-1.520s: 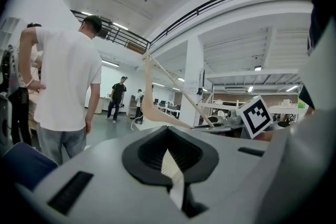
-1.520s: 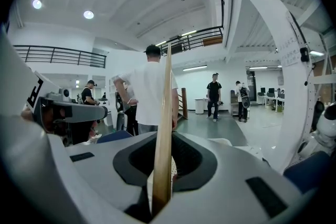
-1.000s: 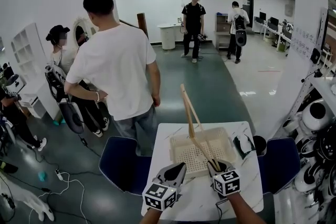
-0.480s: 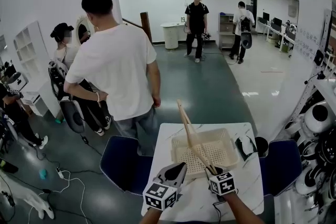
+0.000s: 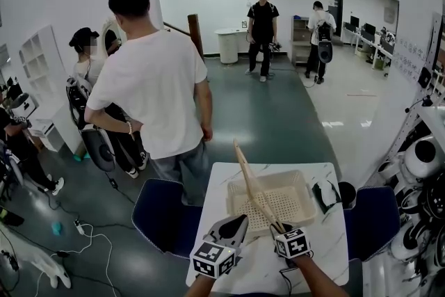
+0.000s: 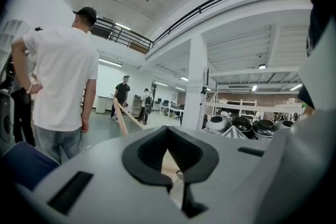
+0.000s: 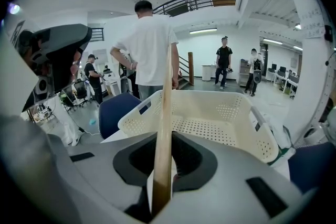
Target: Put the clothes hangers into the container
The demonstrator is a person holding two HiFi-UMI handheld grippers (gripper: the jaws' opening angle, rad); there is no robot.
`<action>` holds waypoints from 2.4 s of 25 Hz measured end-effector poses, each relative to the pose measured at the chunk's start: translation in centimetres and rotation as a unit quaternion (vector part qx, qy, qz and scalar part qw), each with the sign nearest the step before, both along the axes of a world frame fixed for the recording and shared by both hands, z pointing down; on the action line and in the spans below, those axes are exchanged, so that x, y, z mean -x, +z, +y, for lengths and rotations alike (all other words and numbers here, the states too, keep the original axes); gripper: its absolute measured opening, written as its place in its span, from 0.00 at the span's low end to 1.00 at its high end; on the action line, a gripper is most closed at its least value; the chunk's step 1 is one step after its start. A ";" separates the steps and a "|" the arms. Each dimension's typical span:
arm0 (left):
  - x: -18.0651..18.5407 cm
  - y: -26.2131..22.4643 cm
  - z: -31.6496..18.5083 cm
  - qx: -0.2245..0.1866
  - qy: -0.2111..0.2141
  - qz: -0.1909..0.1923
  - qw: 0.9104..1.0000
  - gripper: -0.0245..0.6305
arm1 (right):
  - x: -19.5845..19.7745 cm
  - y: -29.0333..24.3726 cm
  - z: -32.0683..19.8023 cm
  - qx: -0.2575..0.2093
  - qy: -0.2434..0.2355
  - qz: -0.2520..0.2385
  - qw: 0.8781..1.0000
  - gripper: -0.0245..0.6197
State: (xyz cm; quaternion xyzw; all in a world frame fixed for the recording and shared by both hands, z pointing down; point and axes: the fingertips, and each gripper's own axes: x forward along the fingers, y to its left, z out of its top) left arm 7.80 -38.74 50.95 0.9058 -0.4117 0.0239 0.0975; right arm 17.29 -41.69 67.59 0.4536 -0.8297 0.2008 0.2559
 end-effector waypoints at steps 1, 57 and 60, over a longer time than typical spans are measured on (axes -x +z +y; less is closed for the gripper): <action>0.0 0.1 0.0 0.000 0.000 0.000 1.000 0.04 | 0.0 0.2 0.0 0.002 -0.001 0.001 1.000 0.14; 0.0 0.6 -1.0 0.007 0.000 0.011 1.000 0.04 | -4.2 2.3 -1.8 0.058 0.020 0.053 0.997 0.28; -0.3 0.6 -1.2 0.006 0.003 0.011 1.000 0.04 | -4.7 2.4 -2.0 0.054 0.021 0.061 0.996 0.32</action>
